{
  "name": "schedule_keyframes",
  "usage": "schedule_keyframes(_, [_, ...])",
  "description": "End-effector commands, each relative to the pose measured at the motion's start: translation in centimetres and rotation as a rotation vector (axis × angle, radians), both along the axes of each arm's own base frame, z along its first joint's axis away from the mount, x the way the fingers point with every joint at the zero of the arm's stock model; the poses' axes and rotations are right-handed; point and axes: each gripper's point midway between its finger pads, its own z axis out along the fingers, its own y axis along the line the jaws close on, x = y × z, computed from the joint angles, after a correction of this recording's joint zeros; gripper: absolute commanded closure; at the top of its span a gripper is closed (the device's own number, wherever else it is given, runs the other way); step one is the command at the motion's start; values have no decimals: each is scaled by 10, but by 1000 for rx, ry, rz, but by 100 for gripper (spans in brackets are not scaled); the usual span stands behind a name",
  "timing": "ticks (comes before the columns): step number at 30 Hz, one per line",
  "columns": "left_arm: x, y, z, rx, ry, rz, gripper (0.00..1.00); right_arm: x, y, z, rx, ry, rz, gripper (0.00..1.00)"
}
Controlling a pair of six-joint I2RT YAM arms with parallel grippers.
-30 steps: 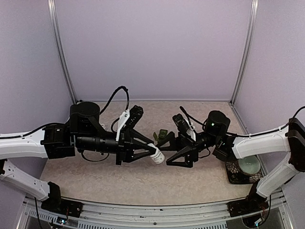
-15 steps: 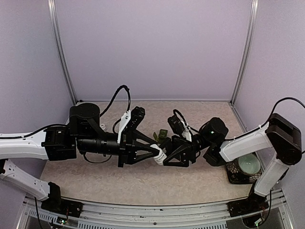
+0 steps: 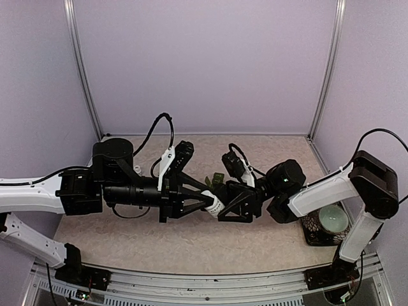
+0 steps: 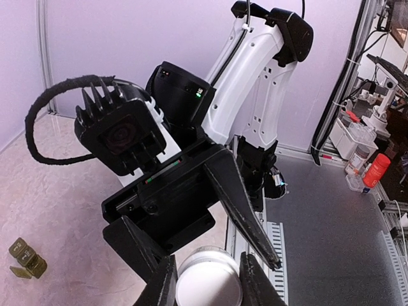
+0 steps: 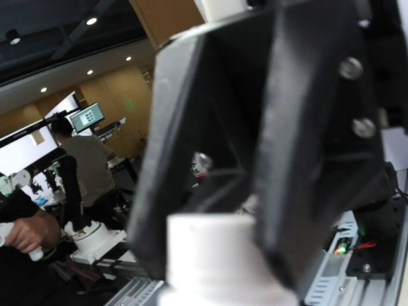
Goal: Sort the pills into containers
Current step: Pass from the left arm to the right
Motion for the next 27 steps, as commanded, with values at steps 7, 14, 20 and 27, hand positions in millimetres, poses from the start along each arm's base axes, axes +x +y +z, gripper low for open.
schedule_keyframes(7, [1, -1, 1, -12, -20, 9, 96, -10, 8, 14, 42, -18, 48, 56])
schedule_keyframes(14, [3, 2, 2, -7, -20, 27, 96, -7, 15, 8, -2, -28, 40, 79])
schedule_keyframes(20, [23, 5, -4, 23, 44, 160, 80, 19, 34, -3, -111, -96, -149, 82])
schedule_keyframes(27, [47, 11, -10, 8, 199, 322, 77, 67, 35, -4, -177, -178, -517, 90])
